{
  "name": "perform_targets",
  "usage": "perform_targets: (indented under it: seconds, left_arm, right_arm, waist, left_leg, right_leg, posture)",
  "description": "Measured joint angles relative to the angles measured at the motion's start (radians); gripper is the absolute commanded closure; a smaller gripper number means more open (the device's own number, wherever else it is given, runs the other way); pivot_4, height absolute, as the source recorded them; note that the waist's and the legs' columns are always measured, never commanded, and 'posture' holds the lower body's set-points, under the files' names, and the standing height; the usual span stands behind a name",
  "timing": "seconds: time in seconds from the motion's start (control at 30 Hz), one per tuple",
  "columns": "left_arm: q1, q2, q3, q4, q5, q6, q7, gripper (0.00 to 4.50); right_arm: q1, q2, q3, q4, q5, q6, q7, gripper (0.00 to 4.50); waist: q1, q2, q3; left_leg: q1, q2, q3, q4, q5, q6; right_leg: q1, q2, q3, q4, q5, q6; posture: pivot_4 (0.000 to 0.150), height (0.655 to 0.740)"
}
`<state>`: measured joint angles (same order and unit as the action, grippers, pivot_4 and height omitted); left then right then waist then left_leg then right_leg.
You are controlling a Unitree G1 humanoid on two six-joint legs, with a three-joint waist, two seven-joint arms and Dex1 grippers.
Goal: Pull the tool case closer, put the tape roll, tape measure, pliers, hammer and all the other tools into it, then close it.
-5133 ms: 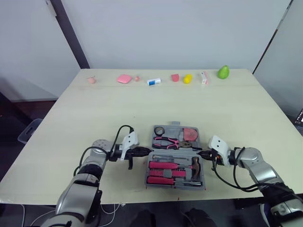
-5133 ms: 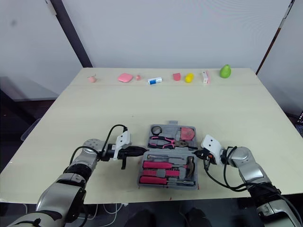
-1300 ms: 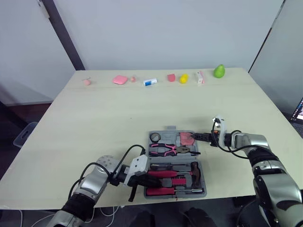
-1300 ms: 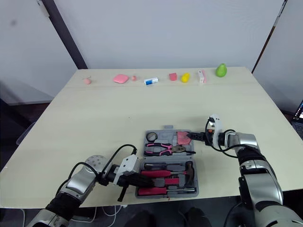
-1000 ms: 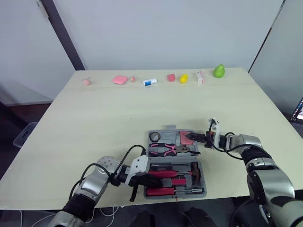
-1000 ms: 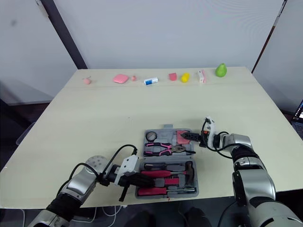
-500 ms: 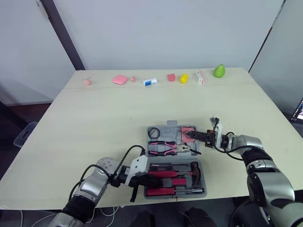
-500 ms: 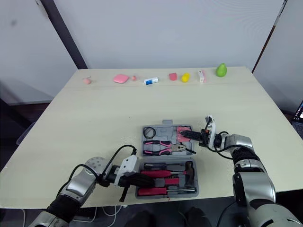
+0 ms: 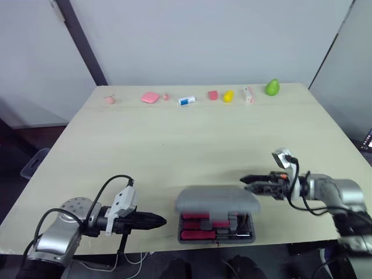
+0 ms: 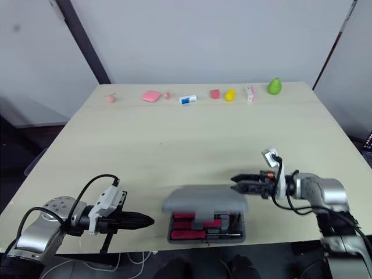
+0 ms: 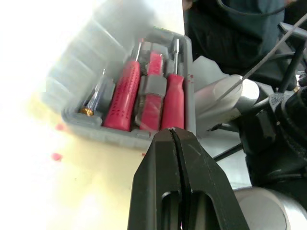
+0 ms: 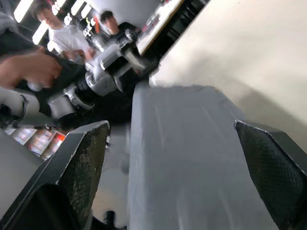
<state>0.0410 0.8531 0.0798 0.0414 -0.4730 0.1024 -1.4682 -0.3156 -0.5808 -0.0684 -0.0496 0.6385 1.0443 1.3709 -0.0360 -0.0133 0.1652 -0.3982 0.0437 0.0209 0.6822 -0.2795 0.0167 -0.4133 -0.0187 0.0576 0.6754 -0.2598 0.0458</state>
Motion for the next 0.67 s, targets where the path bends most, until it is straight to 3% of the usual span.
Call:
perform_targets:
  seconds: [0.07, 0.2, 0.27, 0.3, 0.37, 0.47, 0.67]
  left_arm:
    - [-0.025, -0.015, 0.059, 0.07, -0.005, -0.011, 0.045, 4.5]
    - [-0.084, -0.068, 0.12, 0.134, 0.005, -0.071, 0.147, 3.34]
    - [-0.1, -0.092, 0.127, 0.139, 0.012, -0.078, 0.192, 2.63]
    - [-0.098, -0.102, 0.136, 0.138, 0.024, -0.088, 0.233, 2.05]
    - [-0.098, -0.102, 0.144, 0.14, 0.036, -0.091, 0.254, 1.56]
    - [-0.072, -0.097, 0.159, 0.112, 0.045, -0.078, 0.297, 0.14]
    - [-0.021, -0.091, 0.168, 0.084, 0.038, -0.053, 0.293, 0.06]
  right_arm:
    - [0.109, -0.018, -0.069, -0.083, 0.005, -0.016, -0.068, 0.11]
    - [0.25, -0.052, -0.14, -0.187, -0.037, -0.147, -0.152, 0.0]
    - [0.352, -0.059, -0.176, -0.229, -0.104, -0.318, -0.185, 0.0]
    - [0.411, -0.061, -0.198, -0.228, -0.141, -0.42, -0.197, 0.0]
    - [0.431, -0.062, -0.211, -0.222, -0.16, -0.466, -0.203, 0.0]
    - [0.505, -0.065, -0.287, -0.179, -0.195, -0.675, -0.2, 0.0]
    - [0.535, -0.072, -0.336, -0.105, -0.197, -0.834, -0.199, 0.0]
  waist:
    - [0.007, 0.0, 0.0]
    - [0.018, -0.001, 0.0]
    - [0.018, -0.002, 0.0]
    - [0.019, -0.003, 0.0]
    - [0.015, -0.003, 0.0]
    - [0.019, -0.003, 0.0]
    - [0.019, -0.003, 0.0]
  left_leg:
    - [-0.001, 0.0, -0.001, 0.0, 0.0, 0.0]
    - [-0.001, -0.001, 0.0, 0.0, 0.0, 0.0]
    - [0.0, -0.001, 0.001, 0.0, 0.0, 0.0]
    - [-0.001, -0.001, 0.001, 0.0, 0.0, 0.0]
    - [-0.001, -0.001, 0.001, 0.0, 0.0, 0.0]
    - [0.0, -0.001, 0.001, 0.0, 0.0, 0.0]
    - [0.002, 0.0, 0.002, 0.0, 0.0, 0.0]
  right_leg:
    - [0.0, 0.0, -0.001, 0.0, 0.0, 0.0]
    - [0.001, 0.0, 0.0, -0.002, 0.0, 0.001]
    - [0.001, 0.0, 0.001, -0.002, 0.0, 0.001]
    - [0.001, 0.0, 0.001, -0.003, 0.0, 0.001]
    - [0.001, 0.0, 0.002, -0.003, 0.0, 0.001]
    - [0.001, 0.0, 0.001, -0.003, 0.0, 0.001]
    - [0.002, 0.001, 0.002, -0.002, 0.0, 0.0]
  posture:
    - [0.15, 0.74]
    - [0.15, 0.74]
    - [0.15, 0.74]
    - [0.15, 0.74]
    - [0.15, 0.74]
    - [0.15, 0.74]
    - [0.15, 0.74]
